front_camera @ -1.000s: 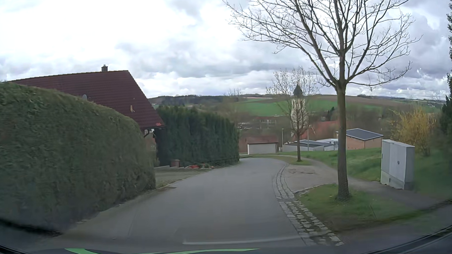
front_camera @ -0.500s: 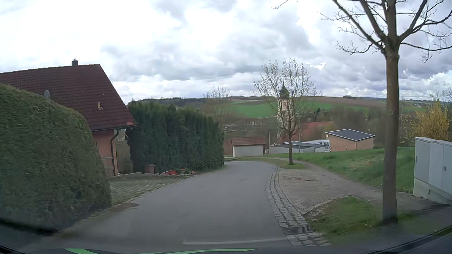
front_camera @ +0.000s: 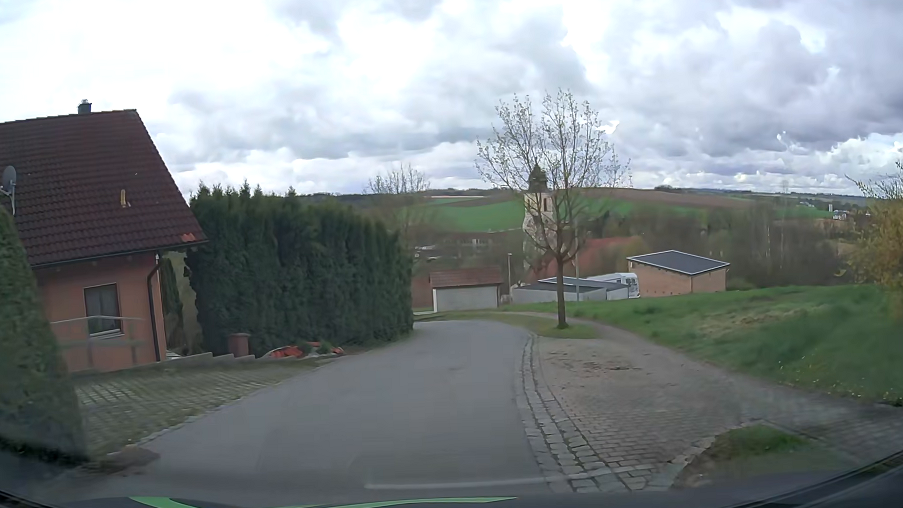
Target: Follow the waypoints while adhering to traffic rules and regulations
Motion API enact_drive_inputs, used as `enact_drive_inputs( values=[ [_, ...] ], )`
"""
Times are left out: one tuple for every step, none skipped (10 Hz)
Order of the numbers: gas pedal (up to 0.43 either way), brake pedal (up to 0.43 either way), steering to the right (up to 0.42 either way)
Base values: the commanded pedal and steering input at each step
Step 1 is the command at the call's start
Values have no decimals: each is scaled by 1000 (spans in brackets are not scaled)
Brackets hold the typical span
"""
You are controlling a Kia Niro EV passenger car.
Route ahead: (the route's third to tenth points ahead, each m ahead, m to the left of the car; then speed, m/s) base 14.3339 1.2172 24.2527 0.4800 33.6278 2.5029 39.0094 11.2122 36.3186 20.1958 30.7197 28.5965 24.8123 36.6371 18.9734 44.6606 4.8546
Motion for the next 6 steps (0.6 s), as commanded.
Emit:
enact_drive_inputs(
  values=[
    [0, 317, 106],
    [0, 323, 105],
    [0, 323, 96],
    [0, 323, 68],
    [0, 329, 27],
    [0, 323, -41]
  ],
)
